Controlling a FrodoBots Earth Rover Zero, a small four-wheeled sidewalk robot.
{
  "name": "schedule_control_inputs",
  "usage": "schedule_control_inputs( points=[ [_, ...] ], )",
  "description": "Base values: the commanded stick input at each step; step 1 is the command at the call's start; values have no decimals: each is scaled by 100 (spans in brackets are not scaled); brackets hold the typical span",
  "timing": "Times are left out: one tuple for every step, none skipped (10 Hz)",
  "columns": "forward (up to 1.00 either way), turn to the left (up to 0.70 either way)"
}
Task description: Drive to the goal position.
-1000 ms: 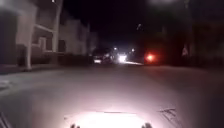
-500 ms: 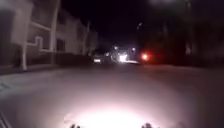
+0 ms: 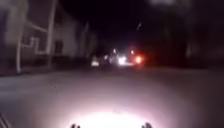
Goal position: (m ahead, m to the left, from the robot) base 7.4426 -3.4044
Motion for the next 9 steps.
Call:
schedule_control_inputs(
  points=[
    [70, 0],
    [70, 0],
    [70, 0],
    [70, 0],
    [70, 0],
    [70, 0],
    [70, 0],
    [70, 0],
    [70, 0]
  ],
)
